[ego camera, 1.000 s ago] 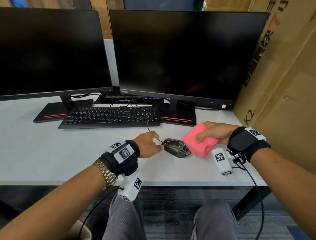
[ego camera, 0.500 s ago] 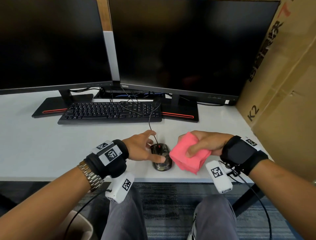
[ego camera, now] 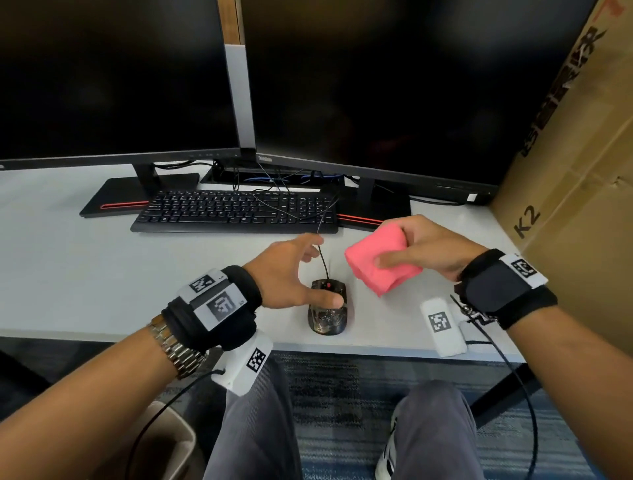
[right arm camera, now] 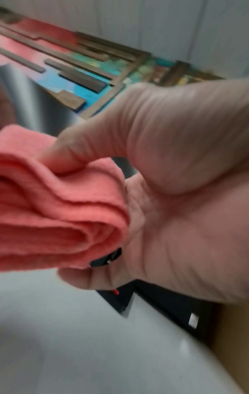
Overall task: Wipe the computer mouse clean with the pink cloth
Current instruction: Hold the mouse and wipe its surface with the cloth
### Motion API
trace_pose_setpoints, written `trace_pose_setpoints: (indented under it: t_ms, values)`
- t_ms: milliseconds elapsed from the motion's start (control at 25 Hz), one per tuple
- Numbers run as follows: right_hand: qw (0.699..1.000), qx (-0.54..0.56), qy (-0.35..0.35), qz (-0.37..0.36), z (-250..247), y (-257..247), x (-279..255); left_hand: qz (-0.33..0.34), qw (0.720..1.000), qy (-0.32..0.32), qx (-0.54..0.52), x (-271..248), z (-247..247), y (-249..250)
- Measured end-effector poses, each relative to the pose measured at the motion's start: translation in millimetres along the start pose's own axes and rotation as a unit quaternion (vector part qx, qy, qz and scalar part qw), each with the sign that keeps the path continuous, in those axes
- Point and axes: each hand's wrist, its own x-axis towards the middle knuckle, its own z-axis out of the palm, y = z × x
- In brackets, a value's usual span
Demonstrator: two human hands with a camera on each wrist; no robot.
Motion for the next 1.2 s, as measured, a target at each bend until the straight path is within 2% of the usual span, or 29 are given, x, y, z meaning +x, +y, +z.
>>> trace_pose_setpoints:
  t_ms: [120,240,560,800,1000,1200]
  values:
    - [0.993,-0.118,0.027,0.003,14.6,3.8,11.5,-0.037,0.997,-0.063,0.020,-1.9,16.6,-4.2]
    - [0.992,-0.125,0.009,0.033,26.3,8.5,20.4,-0.043,0.995,-0.083,0.047,-4.8,30.0,-8.3]
    - [0.991,-0.094,0.011,0.092,30.9,16.1,41.2,-0.043,0.997,-0.038,0.042,-5.2,41.5,-13.1]
    - [0.989,-0.105,-0.010,0.100,33.6,16.1,44.8,-0.036,0.999,-0.021,0.024,-6.6,44.5,-16.4]
    - [0.985,-0.136,-0.054,0.091,34.8,12.1,40.4,-0.033,0.999,-0.017,0.022,-8.6,44.2,-15.5]
    - [0.982,-0.160,-0.045,0.090,37.6,14.3,44.6,-0.031,0.999,-0.017,0.029,-9.0,43.8,-14.1]
